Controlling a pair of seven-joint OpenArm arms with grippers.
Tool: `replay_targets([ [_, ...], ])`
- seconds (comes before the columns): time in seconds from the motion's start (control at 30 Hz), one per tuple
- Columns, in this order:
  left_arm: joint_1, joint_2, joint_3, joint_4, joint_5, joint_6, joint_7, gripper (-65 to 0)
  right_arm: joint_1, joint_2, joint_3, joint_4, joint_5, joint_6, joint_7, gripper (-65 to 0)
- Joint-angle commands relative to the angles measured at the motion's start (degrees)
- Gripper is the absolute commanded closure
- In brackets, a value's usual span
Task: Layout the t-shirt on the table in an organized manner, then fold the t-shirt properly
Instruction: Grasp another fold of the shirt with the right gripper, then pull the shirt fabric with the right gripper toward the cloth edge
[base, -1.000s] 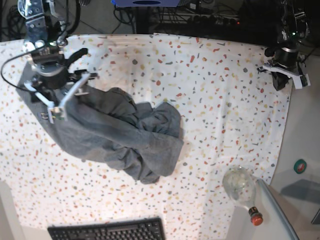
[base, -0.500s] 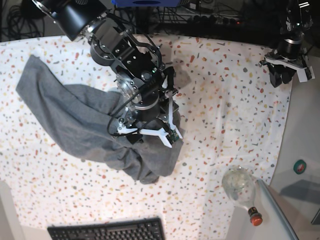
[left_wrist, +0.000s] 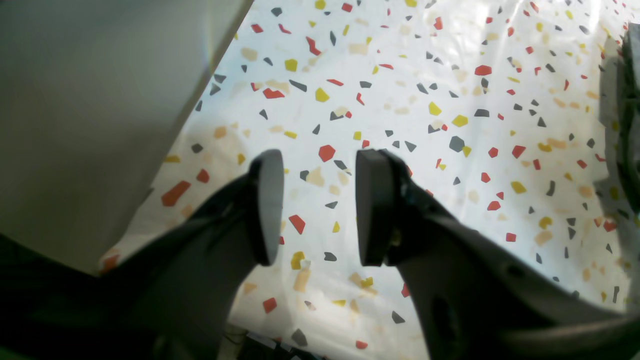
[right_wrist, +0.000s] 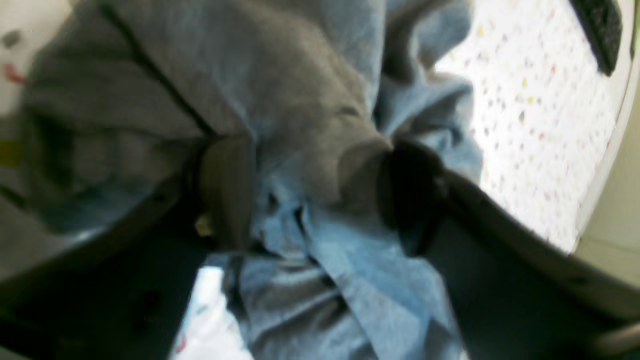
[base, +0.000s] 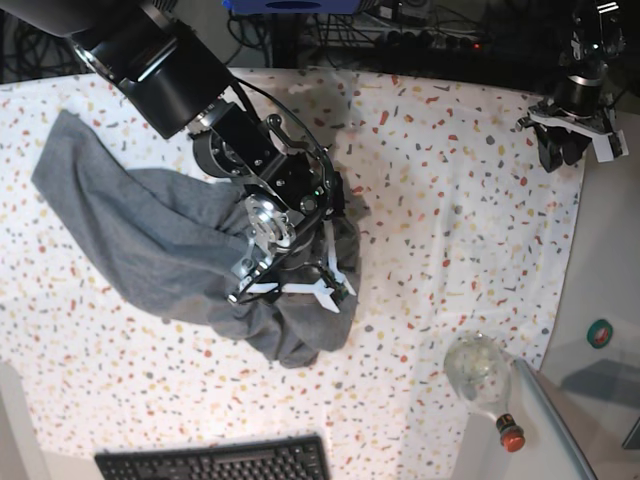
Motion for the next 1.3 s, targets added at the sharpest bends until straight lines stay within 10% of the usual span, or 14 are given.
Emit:
replay_targets([
  [0.0, 0.05, -0.7, -0.48, 0.92, -0.29, -0.35, -1.33, -23.0, 0.48, -0.61, 0.14, 2.56, -0.85, -0.43, 1.09, -19.8],
  [0.07, -0.04, -0.7, -0.48, 0.83, -0.29, -0.35, -1.33, -23.0, -1.45, -0.43, 0.14, 6.08, -0.85, -0.43, 0.74, 0.0],
  [0.6, -7.69, 0.97, 5.94, -4.53, 13.08, -0.35, -1.24, -22.9, -27.56, 12.23, 15.0, 43.79, -0.77, -0.25, 1.0, 0.0],
  [1.13, -14.72, 1.41, 12.97, -4.53, 13.69, -0.35, -1.16, -22.9, -42.6, 12.58, 43.57, 44.32, -0.68, 0.1, 5.31, 0.0],
  [1.27, -15.43, 1.33, 12.97, -5.85, 13.6, -0.35, -1.24, -22.9, -38.29, 12.49, 47.88, 39.75, -0.68, 6.34, 5.49, 0.0],
])
